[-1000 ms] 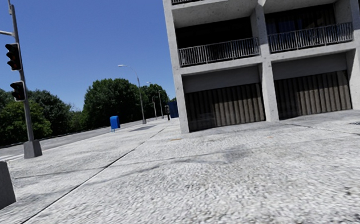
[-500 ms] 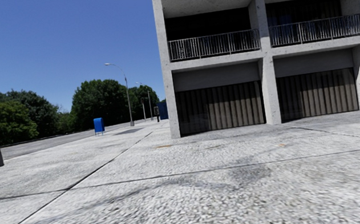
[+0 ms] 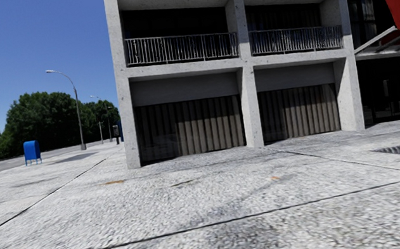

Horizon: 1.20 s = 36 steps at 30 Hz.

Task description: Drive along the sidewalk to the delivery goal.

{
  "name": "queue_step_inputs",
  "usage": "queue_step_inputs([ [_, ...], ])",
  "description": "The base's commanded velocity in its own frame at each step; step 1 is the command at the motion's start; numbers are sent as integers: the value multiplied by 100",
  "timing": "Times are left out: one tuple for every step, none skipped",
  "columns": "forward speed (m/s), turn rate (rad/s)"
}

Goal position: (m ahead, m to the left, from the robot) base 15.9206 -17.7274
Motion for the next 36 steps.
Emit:
queue_step_inputs([
  [195,0],
  [195,0],
  [195,0],
  [195,0],
  [195,0],
  [195,0],
  [195,0],
  [195,0],
  [195,0],
  [195,0],
  [195,0],
  [195,-11],
  [195,-21],
  [195,-27],
  [195,-27],
  [195,-31],
  [195,-41],
  [195,-54],
  [195,-75],
  [195,-75],
  [195,-76],
  [195,-77],
  [195,-78],
  [195,-78],
  [195,-78],
  [195,-78],
  [195,-78],
  [195,-78],
  [195,-78],
  [195,-78],
  [195,-78],
  [195,-78],
  [195,-78],
  [195,-78],
  [195,-78],
  [195,-78],
])
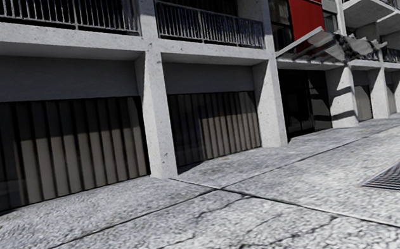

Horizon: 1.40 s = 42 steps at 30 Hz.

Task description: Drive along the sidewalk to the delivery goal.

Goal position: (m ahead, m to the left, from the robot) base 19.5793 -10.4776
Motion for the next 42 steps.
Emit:
queue_step_inputs([
  [195,-78],
  [195,-78],
  [195,-78],
  [195,-78],
  [195,-78],
  [195,-78],
  [195,-78],
  [195,-78],
  [195,-78],
  [195,-78],
  [195,-78],
  [195,-78],
  [195,-78],
  [195,-78],
  [195,-78],
  [195,-78],
  [195,-78],
  [195,-78],
  [195,-78],
  [195,-78],
  [195,-78],
  [195,-78],
  [195,-74],
  [195,-74],
  [195,-18],
  [195,-3],
  [195,0],
  [195,0],
  [195,0],
  [195,0],
  [195,0],
  [195,0],
  [195,0],
  [195,0],
  [195,0],
  [195,0],
  [195,0],
  [195,0],
  [195,0],
  [195,0],
  [195,0],
  [195,0],
])
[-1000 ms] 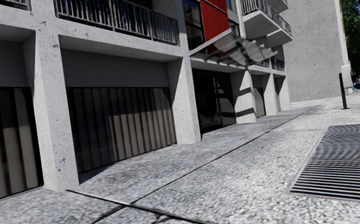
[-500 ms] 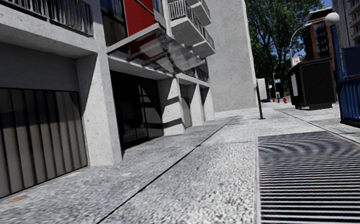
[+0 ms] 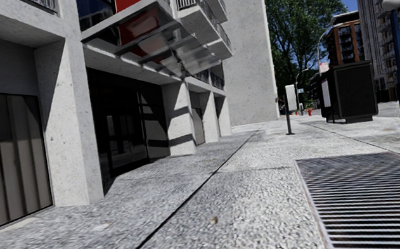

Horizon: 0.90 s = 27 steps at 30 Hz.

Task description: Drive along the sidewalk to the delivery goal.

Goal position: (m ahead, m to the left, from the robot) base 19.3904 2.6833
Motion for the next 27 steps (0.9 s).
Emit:
queue_step_inputs([
  [195,0],
  [195,0],
  [195,0],
  [195,0],
  [195,0],
  [195,0],
  [195,0],
  [195,0],
  [195,0],
  [195,0],
  [195,0],
  [195,0],
  [195,0],
  [195,0],
  [195,0],
  [195,0],
  [195,0],
  [195,0],
  [195,0],
  [195,0],
  [195,0],
  [195,0],
  [195,0],
  [195,0],
  [195,-22],
  [195,-48],
  [195,-73],
])
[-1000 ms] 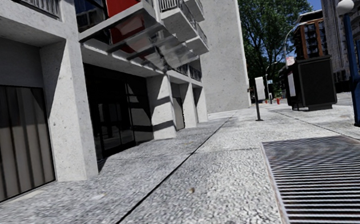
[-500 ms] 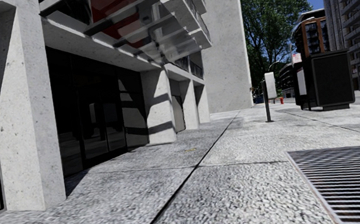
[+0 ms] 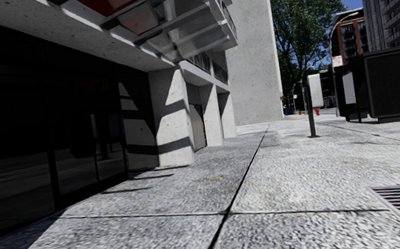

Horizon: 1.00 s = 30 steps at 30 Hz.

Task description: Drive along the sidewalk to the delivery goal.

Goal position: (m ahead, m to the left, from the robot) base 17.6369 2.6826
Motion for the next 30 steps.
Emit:
queue_step_inputs([
  [195,-73],
  [195,-83],
  [195,-95],
  [195,-102],
  [195,-104],
  [195,-104],
  [195,-104],
  [195,-83],
  [195,-72],
  [195,-69],
  [195,-56],
  [195,-10],
  [195,-10],
  [195,-1],
  [195,0],
  [195,0],
  [195,0],
  [195,0],
  [195,0],
  [195,0],
  [195,0],
  [195,0],
  [195,0],
  [195,0],
  [195,0],
  [200,0],
  [200,0],
  [200,0],
  [200,0],
  [200,0],
])
